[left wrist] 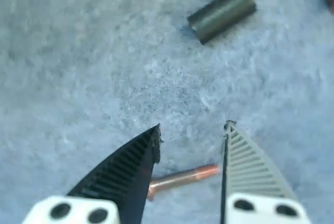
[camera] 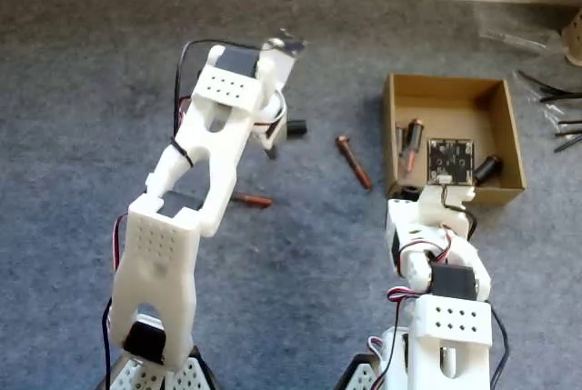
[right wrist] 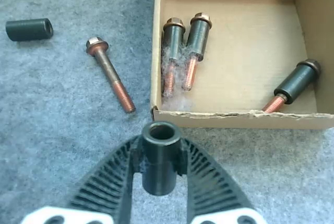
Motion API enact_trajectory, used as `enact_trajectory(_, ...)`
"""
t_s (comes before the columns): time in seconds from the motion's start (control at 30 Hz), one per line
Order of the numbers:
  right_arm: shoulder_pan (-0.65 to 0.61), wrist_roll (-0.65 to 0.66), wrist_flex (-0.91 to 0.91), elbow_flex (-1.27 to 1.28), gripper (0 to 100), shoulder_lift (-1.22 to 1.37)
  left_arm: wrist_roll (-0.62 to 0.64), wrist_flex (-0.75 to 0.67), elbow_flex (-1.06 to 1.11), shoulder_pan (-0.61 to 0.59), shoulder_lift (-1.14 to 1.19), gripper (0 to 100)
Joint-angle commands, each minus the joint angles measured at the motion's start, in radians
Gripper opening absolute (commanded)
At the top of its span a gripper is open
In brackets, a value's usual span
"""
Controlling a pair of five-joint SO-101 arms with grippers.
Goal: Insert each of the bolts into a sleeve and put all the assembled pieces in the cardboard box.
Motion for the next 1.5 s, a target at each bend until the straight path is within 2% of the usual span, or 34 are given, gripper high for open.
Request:
enact_trajectory(0.0, 0.002, 0.017, -0.024, -0.008, 0.4, -0.016, 0.339, 0.011, -0.041, 0.015, -0.059, 19)
enact_trajectory(0.13, 0.002, 0.017, -0.024, -0.008, 0.4, -0.016, 0.707, 0.118, -0.042, -0.01, -0.065, 19)
enact_trajectory(0.23, 0.002, 0.017, -0.024, -0.008, 0.4, -0.016, 0.822, 0.147, -0.041, -0.022, -0.065, 19)
enact_trajectory(0.5, 0.002, 0.017, -0.024, -0.008, 0.4, -0.016, 0.856, 0.147, 0.031, -0.027, -0.064, 19)
enact_trajectory(0.73, 0.002, 0.015, -0.024, -0.008, 0.4, -0.016, 1.063, 0.147, 0.14, -0.065, -0.067, 19)
enact_trajectory(1.13, 0.002, 0.014, -0.024, -0.007, 0.4, -0.016, 1.272, 0.149, 0.239, -0.102, -0.067, 19)
enact_trajectory(1.47, 0.002, 0.018, -0.024, -0.007, 0.4, -0.016, 1.295, 0.147, 0.278, -0.104, -0.061, 19)
